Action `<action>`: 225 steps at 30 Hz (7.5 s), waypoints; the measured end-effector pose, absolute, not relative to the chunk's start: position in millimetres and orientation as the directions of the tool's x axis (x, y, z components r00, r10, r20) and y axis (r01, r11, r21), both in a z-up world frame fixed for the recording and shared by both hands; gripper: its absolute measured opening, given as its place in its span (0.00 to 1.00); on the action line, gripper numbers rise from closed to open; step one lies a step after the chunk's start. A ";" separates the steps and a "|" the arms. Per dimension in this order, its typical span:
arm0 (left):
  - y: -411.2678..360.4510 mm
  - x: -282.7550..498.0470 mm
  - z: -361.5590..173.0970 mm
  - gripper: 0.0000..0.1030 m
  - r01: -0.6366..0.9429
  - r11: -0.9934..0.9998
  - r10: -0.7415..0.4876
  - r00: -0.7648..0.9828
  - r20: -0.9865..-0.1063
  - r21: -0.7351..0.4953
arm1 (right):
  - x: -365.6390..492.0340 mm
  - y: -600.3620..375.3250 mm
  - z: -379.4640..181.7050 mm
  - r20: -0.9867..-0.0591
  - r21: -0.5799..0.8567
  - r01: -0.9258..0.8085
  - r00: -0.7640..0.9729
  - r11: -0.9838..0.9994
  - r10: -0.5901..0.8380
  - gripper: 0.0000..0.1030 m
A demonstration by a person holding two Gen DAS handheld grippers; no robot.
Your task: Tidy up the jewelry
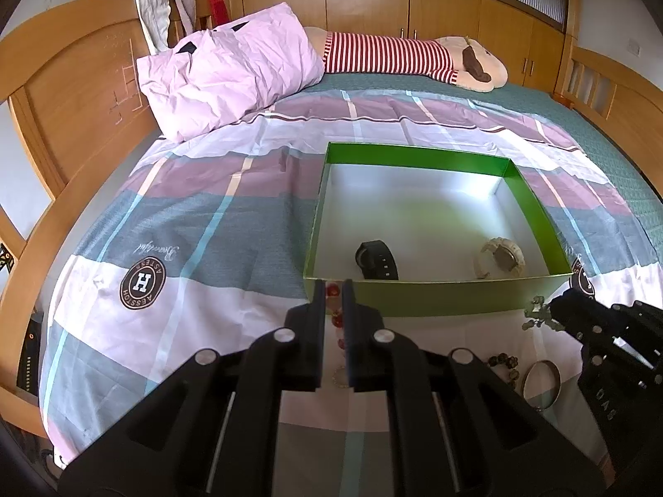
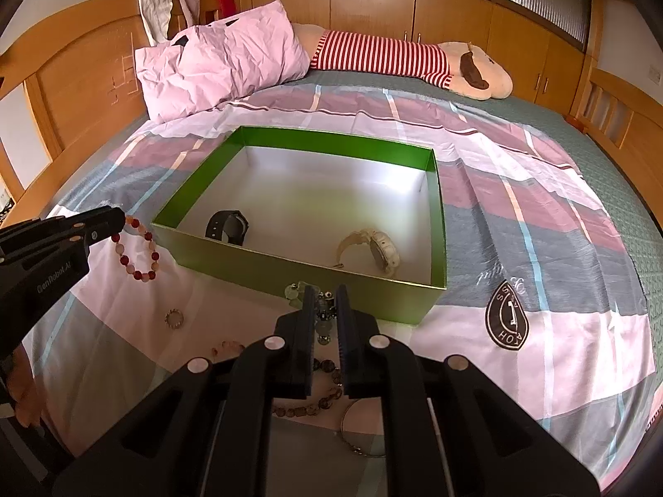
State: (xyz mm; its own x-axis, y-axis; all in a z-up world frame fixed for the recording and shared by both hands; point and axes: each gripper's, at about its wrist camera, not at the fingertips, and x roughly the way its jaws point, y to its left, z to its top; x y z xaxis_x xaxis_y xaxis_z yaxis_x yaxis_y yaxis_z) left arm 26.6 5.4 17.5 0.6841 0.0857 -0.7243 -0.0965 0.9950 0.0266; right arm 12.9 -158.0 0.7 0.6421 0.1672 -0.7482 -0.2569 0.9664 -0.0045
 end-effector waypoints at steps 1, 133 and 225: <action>4.9 26.5 17.5 0.08 -0.095 0.995 0.084 0.684 -0.725 0.025 | 12.5 -157.3 -0.9 -0.751 -0.006 -0.260 0.638 0.966 0.167 0.09; -17.7 43.3 -61.0 0.14 0.157 0.984 -0.137 0.345 -0.929 -0.087 | 47.9 -162.7 -82.7 -0.957 0.019 -0.307 0.270 0.952 0.107 0.41; -3.0 25.8 -9.7 0.08 0.005 1.000 0.015 0.586 -0.810 0.022 | 18.2 -138.9 -19.2 -0.768 0.051 -0.376 0.577 0.925 0.278 0.12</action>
